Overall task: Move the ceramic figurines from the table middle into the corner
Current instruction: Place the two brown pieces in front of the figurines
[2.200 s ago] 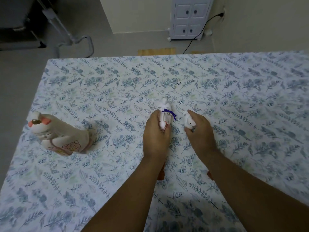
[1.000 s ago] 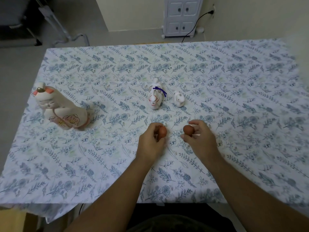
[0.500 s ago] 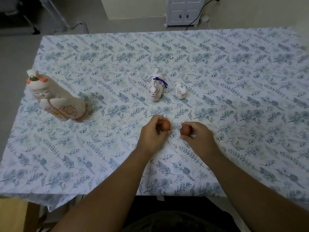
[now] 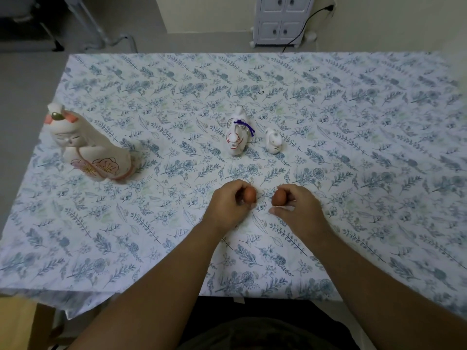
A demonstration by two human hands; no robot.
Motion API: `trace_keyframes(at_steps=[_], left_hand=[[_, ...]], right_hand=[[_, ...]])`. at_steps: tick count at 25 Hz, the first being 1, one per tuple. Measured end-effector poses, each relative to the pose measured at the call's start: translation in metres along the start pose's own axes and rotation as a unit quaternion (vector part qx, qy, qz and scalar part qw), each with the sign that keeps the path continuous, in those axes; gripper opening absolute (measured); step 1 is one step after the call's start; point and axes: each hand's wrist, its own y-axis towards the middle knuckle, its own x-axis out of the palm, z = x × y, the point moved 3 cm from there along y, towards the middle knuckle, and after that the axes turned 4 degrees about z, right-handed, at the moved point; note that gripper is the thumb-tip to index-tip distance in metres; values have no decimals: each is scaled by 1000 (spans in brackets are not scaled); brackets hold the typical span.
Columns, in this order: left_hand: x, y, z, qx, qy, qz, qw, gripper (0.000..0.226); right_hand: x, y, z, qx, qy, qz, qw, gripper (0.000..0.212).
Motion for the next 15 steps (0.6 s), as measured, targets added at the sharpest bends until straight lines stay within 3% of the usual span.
trace_keyframes(at_steps=[3, 7, 15], left_hand=[[-8, -7, 2, 29, 19, -5, 999, 33], [-43, -33, 5, 41, 57, 65, 995, 54], [-195, -97, -37, -11, 86, 313, 946, 48]], right_hand=[[-7, -13, -16, -53, -111, 16, 992, 76], [9, -33, -65, -242, -218, 80, 942, 63], [153, -35, -183, -338, -245, -68, 906, 65]])
